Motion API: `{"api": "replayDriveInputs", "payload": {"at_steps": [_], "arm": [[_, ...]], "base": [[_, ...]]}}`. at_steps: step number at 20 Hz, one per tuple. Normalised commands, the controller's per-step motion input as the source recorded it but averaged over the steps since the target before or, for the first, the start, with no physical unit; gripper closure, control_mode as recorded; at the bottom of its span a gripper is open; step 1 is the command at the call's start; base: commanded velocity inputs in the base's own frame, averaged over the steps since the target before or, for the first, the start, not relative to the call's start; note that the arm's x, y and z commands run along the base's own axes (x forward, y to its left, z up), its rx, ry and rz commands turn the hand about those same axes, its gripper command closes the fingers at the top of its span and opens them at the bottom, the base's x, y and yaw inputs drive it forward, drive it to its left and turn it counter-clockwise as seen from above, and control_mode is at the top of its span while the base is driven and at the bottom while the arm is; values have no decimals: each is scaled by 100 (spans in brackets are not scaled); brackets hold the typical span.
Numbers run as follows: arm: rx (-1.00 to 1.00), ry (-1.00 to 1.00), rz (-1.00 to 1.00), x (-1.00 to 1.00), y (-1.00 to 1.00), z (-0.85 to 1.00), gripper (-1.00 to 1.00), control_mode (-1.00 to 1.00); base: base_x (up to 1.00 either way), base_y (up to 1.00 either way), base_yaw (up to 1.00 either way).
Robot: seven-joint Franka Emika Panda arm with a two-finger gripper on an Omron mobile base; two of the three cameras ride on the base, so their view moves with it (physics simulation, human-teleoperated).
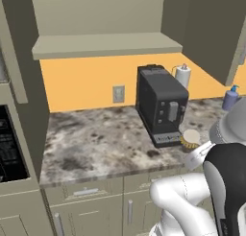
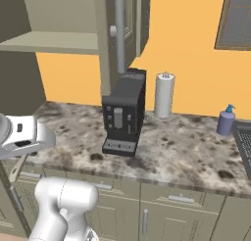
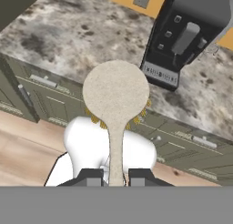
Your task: Locate and retrieve the dish brush and soap dispenser from the cabinet. Place them next to the sink.
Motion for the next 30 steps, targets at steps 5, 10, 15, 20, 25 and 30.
{"api": "replayDriveInputs", "payload": {"at_steps": [5, 10, 15, 20, 25, 30], "arm": [[0, 0, 0, 0, 0, 0, 100, 100], [0, 0, 0, 0, 0, 0, 100, 100], [0, 0, 0, 0, 0, 0, 100, 100], [0, 0, 0, 0, 0, 0, 100, 100], [0, 0, 0, 0, 0, 0, 100, 100], [0, 0, 0, 0, 0, 0, 100, 100]], "base": [[-28, -60, 0], [-25, -66, 0], [-22, -65, 0], [-3, -80, 0], [0, -82, -1], [0, -77, -2]]}}
